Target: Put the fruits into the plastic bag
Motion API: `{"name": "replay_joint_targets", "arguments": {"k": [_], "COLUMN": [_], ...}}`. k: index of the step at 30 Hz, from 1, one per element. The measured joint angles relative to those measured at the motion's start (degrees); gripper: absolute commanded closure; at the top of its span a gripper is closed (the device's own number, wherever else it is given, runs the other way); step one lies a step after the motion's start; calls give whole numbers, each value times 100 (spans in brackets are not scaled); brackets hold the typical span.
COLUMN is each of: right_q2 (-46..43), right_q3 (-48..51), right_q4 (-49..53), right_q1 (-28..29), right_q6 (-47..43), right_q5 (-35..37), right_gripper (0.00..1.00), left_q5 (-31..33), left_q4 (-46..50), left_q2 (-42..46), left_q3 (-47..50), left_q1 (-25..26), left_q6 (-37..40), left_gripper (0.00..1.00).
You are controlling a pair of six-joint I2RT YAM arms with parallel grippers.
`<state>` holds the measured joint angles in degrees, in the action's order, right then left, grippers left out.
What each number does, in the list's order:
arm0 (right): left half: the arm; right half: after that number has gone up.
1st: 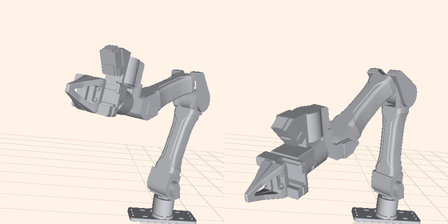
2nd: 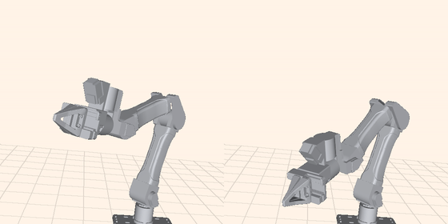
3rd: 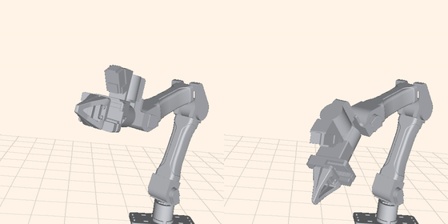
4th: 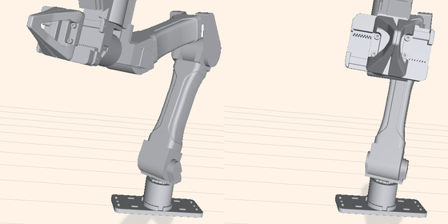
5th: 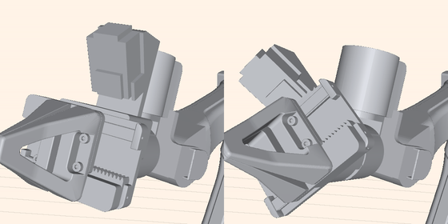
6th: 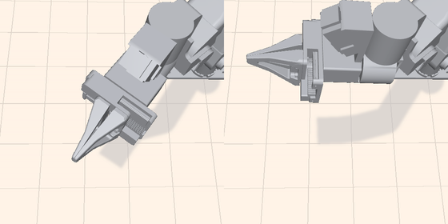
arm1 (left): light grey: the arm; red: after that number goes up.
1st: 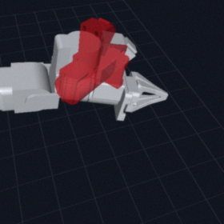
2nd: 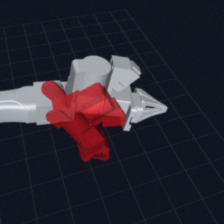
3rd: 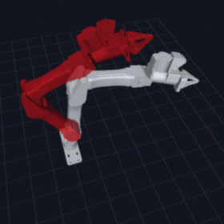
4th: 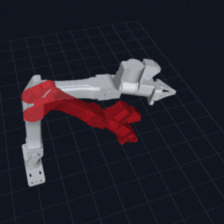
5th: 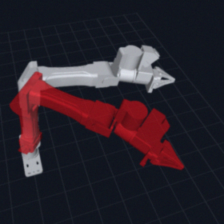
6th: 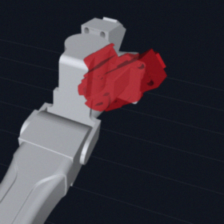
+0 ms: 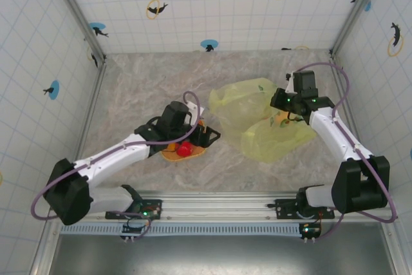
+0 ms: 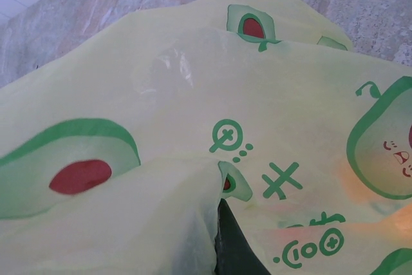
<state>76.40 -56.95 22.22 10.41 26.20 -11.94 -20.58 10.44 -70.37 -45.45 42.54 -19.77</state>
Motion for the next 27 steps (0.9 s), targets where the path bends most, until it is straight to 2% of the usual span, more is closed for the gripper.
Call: {"name": "replay_joint_targets", "arguments": {"k": [7,15,19,27], "right_q2": [0,0,2,2], "right_q3": [2,37,66,66], "right_q4": [-68,-96,-94,-96], "right_q1": [2,2,2,2], "right_q6": [-4,-11,-15,-31], "right_q5": [-37,-57,-94,-142], "right_gripper": [100,100,100,100], "left_q5": [98,1316,1821,2041], "left_q4": [785,1373,1637,1930], "left_q2": [579,520,-13,-999], "left_q3": [-219,-669,-920,-1139], "left_q1": [-1128,-2175,-2240,-2240], "left_q6": [96,83,48,33], "left_gripper": [13,11,10,9]}}
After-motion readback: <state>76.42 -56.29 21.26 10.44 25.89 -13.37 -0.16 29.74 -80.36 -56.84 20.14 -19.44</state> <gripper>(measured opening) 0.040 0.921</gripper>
